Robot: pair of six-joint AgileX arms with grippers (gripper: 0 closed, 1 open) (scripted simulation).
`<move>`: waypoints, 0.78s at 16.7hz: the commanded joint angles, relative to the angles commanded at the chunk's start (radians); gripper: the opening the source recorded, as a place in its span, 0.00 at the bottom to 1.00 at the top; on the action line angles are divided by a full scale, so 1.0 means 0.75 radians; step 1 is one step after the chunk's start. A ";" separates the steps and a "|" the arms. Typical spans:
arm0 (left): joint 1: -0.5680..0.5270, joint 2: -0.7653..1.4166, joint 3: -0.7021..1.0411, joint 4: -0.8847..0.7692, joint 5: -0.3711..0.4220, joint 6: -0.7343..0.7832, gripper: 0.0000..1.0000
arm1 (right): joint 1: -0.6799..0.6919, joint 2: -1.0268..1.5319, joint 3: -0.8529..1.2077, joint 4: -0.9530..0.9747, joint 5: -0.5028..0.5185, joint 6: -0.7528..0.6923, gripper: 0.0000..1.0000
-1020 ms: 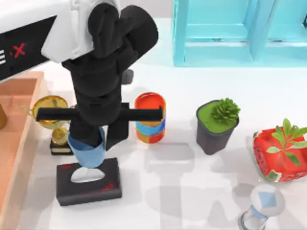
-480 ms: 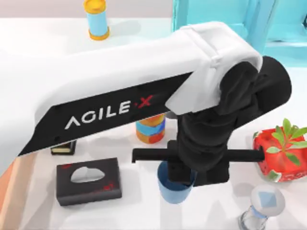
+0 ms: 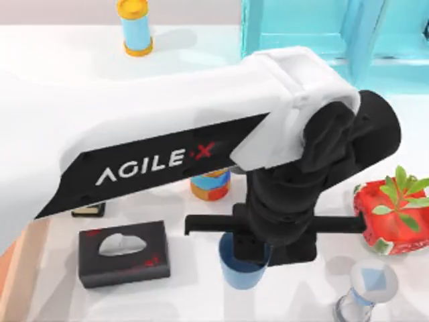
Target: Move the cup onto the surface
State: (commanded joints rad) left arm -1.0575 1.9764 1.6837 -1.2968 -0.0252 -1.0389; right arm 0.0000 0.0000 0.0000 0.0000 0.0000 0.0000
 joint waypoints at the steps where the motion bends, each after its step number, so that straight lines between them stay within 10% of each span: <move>1: 0.003 -0.002 -0.036 0.037 0.000 0.002 0.00 | 0.000 0.000 0.000 0.000 0.000 0.000 1.00; 11: 0.011 0.000 -0.267 0.265 -0.003 0.021 0.00 | 0.000 0.000 0.000 0.000 0.000 0.000 1.00; 13: 0.011 0.000 -0.267 0.265 -0.003 0.021 0.15 | 0.000 0.000 0.000 0.000 0.000 0.000 1.00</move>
State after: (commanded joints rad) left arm -1.0490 1.9763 1.4837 -1.0980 -0.0272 -1.0233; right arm 0.0000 0.0000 0.0000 0.0000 0.0000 0.0000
